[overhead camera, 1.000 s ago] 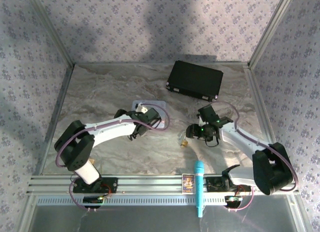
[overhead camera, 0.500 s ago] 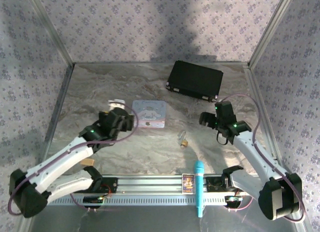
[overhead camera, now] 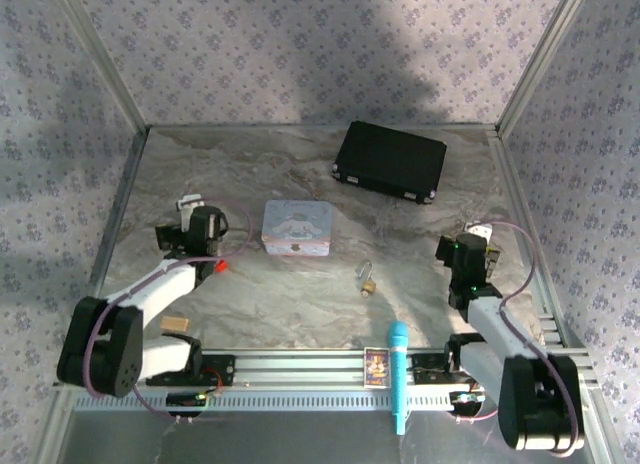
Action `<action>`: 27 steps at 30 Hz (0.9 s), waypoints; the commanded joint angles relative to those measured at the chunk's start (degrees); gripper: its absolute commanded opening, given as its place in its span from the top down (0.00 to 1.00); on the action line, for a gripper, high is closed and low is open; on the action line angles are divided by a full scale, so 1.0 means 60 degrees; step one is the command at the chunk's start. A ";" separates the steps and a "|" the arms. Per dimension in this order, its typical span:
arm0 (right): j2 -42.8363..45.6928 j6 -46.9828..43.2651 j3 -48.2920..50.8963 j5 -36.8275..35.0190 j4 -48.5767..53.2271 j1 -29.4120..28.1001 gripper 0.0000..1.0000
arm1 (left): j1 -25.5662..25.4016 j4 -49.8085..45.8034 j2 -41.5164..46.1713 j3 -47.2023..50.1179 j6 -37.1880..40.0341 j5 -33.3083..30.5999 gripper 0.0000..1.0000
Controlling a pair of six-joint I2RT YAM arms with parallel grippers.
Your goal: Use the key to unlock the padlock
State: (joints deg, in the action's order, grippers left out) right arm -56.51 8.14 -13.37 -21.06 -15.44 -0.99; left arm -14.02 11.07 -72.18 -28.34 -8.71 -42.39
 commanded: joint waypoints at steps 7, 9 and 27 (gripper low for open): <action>-0.2861 -0.1243 -0.0715 0.1205 -0.4462 0.0066 0.09 | 0.1668 0.5376 -0.2206 0.0636 0.0978 0.3449 0.00; -0.3411 -0.1424 -0.0906 0.1548 -0.4805 0.0067 0.09 | 0.1956 0.5440 -0.2307 0.0627 0.0977 0.4417 0.00; -0.5085 -0.1547 -0.1523 0.2485 -0.5073 0.0317 0.01 | 0.2183 0.6151 -0.2625 0.0883 0.1115 0.5446 0.00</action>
State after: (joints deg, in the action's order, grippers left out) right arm -87.15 -0.10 -21.17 -6.72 -45.04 0.89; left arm -1.43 45.58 -87.83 -23.07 -2.74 -11.11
